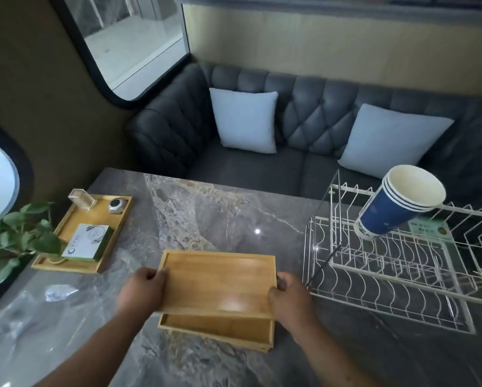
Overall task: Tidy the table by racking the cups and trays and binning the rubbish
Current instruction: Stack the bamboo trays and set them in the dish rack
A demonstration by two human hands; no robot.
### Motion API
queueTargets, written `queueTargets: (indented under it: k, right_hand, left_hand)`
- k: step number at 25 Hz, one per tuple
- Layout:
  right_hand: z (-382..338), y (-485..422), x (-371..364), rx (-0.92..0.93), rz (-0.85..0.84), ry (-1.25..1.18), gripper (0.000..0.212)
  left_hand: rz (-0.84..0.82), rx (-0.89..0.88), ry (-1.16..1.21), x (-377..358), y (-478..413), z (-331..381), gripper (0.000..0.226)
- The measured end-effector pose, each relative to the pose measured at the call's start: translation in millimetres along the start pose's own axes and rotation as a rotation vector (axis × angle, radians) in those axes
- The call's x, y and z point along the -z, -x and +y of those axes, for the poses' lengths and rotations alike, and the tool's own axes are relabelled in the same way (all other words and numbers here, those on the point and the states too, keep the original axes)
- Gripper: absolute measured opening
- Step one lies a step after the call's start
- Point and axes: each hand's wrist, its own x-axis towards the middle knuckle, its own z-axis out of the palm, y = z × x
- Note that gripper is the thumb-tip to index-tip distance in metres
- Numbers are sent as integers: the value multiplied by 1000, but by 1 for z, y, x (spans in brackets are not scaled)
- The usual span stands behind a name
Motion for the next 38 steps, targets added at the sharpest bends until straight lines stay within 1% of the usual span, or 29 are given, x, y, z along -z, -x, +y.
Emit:
queueTargets:
  k: [4,7,12,15,19,22,24,26,30,34,38]
  right_hand:
    - [28,10,10,-44,-36,11,26]
    - [41,17,13,-53,-37,46,23]
    - [48,28,13,-97,-56,118,22]
    - [48,31,5,-127,-38,174,22]
    - [44,31,-11,-201,3,208,27]
    - [39,34,-14,-197,41,231,26]
    - [35,29,-33,-227,68,223,31]
    - [32,31,-31,-213,78,238,35]
    - [31,23,-29,-200,85,249,34]
    - [31,25,-29,-183,83,256,32]
    - [31,26,-30,-191,75,205,32]
  left_hand:
    - [19,-62,-102,-4,24,-5,19]
    - [-35,-85,-169,-6,32,-10,13]
    - [-108,-117,-284,-6,35,-17,23]
    - [-120,-125,-346,-9,28,-22,30]
    - [-162,-151,-365,-12,5,-24,34]
    - [-188,-171,-365,-13,-3,-23,29]
    - [-250,-179,-391,-12,-24,-30,24]
    - [-265,-191,-396,-14,-21,-31,20]
    - [-255,-217,-408,-16,-22,-32,14]
    - [-244,-232,-395,-15,-21,-31,16]
    - [-242,-249,-405,-13,-22,-34,14]
